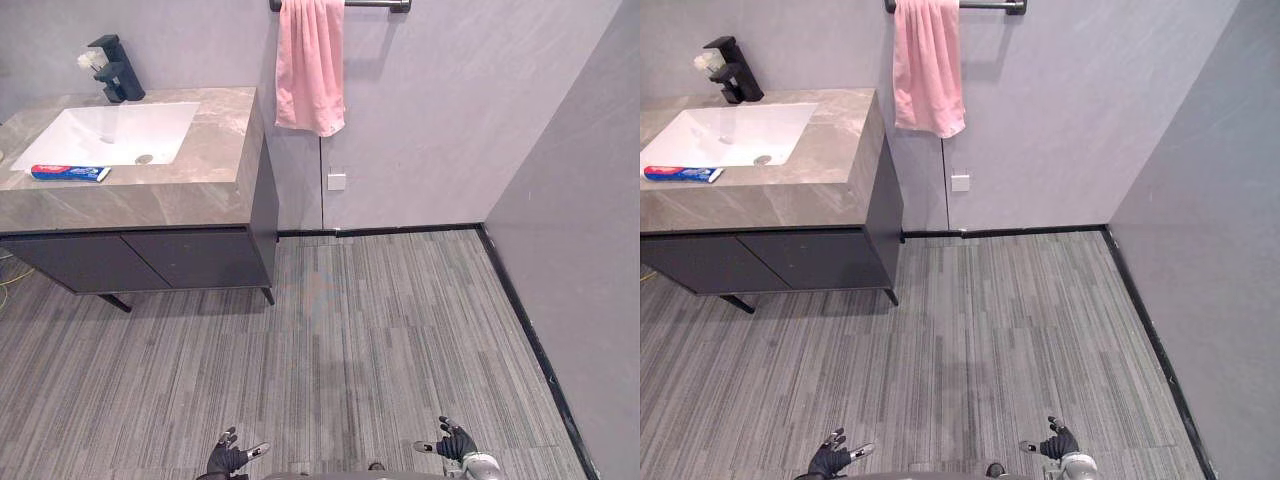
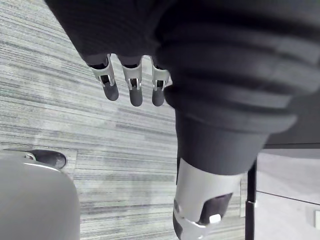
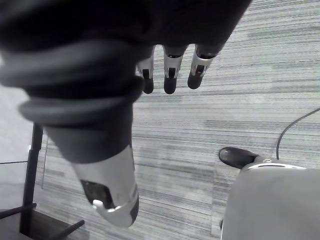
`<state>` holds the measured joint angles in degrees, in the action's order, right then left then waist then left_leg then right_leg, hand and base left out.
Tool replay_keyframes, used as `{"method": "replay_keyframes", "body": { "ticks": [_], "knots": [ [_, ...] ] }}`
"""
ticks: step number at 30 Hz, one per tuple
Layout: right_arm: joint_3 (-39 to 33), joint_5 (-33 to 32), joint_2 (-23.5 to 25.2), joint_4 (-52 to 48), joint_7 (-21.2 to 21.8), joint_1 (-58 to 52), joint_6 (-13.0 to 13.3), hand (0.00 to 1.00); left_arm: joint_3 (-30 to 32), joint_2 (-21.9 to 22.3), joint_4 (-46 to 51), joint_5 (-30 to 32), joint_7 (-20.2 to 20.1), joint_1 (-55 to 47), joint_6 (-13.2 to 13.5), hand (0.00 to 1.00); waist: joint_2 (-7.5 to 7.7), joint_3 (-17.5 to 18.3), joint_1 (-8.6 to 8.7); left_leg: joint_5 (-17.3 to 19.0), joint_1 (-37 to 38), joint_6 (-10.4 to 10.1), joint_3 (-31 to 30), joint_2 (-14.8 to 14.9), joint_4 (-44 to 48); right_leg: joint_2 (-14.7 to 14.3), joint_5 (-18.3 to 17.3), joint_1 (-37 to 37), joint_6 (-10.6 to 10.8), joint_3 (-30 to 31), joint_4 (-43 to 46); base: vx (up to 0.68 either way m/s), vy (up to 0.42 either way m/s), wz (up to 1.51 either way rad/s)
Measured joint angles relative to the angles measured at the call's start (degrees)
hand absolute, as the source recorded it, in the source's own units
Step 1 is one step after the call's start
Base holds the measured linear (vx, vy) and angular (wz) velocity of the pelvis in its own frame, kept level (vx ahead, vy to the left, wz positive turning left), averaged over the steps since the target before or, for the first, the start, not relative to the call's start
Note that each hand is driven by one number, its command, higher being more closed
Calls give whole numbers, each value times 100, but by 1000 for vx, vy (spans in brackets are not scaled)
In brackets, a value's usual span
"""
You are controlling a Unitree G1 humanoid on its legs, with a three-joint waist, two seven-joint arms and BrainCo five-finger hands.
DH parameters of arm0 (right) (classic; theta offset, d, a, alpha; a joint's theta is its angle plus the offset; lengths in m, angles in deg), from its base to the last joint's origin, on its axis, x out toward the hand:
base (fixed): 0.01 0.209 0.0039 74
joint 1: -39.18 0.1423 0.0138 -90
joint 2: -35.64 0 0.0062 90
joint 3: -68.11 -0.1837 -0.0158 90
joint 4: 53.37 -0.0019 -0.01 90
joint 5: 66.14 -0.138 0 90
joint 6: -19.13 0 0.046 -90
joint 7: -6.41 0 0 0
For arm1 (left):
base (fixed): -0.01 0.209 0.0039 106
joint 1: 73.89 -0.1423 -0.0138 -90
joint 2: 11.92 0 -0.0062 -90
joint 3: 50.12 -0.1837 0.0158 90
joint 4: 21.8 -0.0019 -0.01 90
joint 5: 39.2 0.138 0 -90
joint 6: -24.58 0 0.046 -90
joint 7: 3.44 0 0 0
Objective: Organize washtable
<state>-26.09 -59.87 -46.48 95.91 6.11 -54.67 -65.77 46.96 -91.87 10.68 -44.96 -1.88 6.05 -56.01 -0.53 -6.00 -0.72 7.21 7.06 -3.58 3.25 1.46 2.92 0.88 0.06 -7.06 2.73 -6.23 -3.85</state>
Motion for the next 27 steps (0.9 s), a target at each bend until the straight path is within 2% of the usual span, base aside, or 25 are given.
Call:
{"method": "replay_keyframes", "body": {
  "ticks": [15,27],
  "knots": [
    [-56,-58,-62,17,-71,93,-56,0,10,1,-4,0,-8,-7,-2,0,-39,-179,10,-115,50,186,50,-15,-242,-27,229,37,-81,45,-182,-72,-17,-2],
    [-326,-183,-141,16,-72,3,-74,0,9,0,-23,88,-15,2,-6,0,-36,-179,3,-113,4,184,276,60,-299,-111,272,221,-106,290,-199,-32,-16,-11]
  ]
}}
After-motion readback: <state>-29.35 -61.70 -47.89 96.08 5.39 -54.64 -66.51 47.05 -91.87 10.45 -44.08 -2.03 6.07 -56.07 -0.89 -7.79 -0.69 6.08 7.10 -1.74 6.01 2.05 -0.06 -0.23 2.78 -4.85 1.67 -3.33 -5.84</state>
